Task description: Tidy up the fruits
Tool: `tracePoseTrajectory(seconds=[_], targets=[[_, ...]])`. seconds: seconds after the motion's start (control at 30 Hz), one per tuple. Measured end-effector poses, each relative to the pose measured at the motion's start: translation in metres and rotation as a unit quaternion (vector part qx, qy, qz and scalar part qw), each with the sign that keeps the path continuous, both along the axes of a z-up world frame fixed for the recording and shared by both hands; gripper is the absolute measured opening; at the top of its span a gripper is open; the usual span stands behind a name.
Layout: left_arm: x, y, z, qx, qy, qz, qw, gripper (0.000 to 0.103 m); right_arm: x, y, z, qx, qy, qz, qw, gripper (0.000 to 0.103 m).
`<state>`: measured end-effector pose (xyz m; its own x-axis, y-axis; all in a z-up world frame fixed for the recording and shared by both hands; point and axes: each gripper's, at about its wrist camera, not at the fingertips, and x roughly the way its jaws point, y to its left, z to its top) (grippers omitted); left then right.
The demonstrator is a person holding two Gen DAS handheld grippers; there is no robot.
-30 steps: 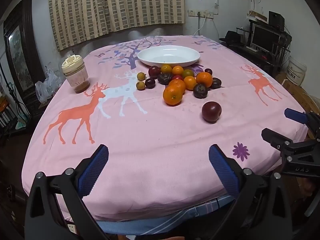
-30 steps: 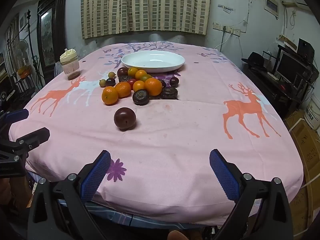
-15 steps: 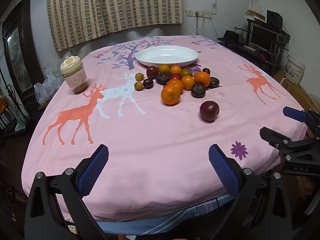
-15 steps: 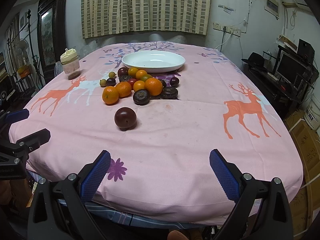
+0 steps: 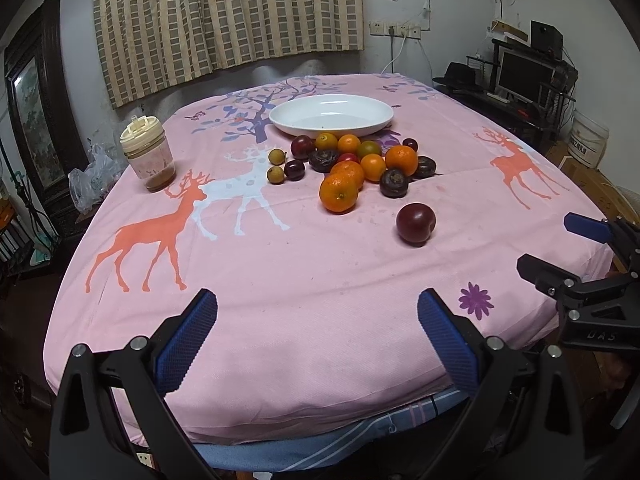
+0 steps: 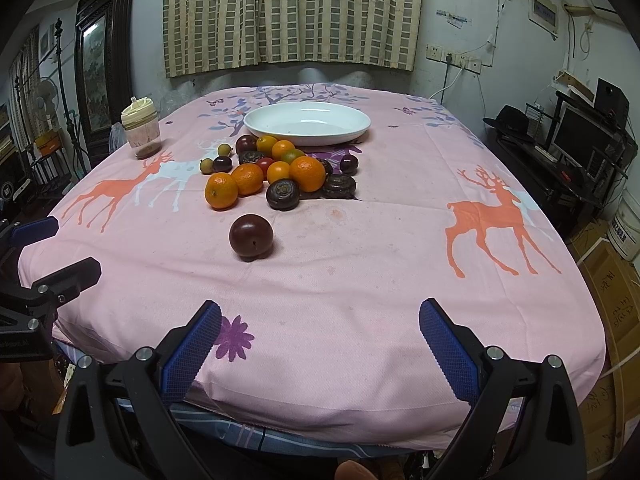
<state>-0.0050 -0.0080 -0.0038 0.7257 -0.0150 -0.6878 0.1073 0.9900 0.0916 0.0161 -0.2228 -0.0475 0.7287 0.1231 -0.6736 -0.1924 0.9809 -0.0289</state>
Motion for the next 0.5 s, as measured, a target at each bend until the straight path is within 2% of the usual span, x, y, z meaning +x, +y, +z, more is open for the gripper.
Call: tracePoseTrajectory(seconds=[0.5], targets=[[0.0012, 0.0058, 0.0002, -0.007, 0.010, 0.002, 0.9999, 0.098, -0.0007, 0.0005, 0.0009, -0.001, -0.001, 0.000, 1.000, 0.099]])
